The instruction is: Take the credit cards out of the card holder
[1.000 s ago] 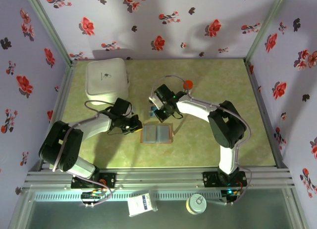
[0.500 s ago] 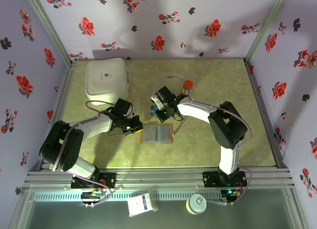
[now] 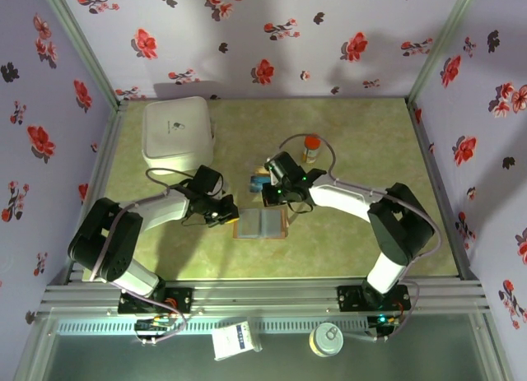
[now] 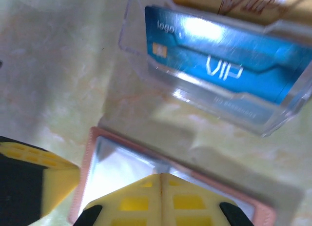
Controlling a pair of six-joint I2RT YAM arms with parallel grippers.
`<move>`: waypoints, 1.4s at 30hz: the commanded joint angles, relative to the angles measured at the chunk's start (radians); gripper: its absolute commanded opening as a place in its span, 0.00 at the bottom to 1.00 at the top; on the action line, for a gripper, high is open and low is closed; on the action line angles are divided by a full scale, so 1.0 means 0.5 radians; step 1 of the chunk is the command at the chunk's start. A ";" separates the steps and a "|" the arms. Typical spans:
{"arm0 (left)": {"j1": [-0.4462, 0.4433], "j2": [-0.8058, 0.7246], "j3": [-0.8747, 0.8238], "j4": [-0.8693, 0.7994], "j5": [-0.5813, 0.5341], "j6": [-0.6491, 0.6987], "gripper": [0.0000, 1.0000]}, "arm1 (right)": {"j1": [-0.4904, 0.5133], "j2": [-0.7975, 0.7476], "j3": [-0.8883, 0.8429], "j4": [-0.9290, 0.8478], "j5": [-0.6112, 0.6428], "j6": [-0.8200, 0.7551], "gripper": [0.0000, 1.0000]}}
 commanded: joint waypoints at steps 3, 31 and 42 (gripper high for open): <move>-0.018 -0.001 -0.018 -0.099 -0.062 0.026 0.00 | 0.102 -0.036 -0.043 0.024 -0.084 0.508 0.03; -0.024 0.091 -0.054 -0.140 -0.056 0.045 0.00 | 0.252 0.200 0.035 -0.080 -0.175 0.697 0.24; -0.024 0.089 -0.045 -0.168 -0.071 0.054 0.00 | 0.250 0.205 0.023 -0.134 -0.112 0.682 0.23</move>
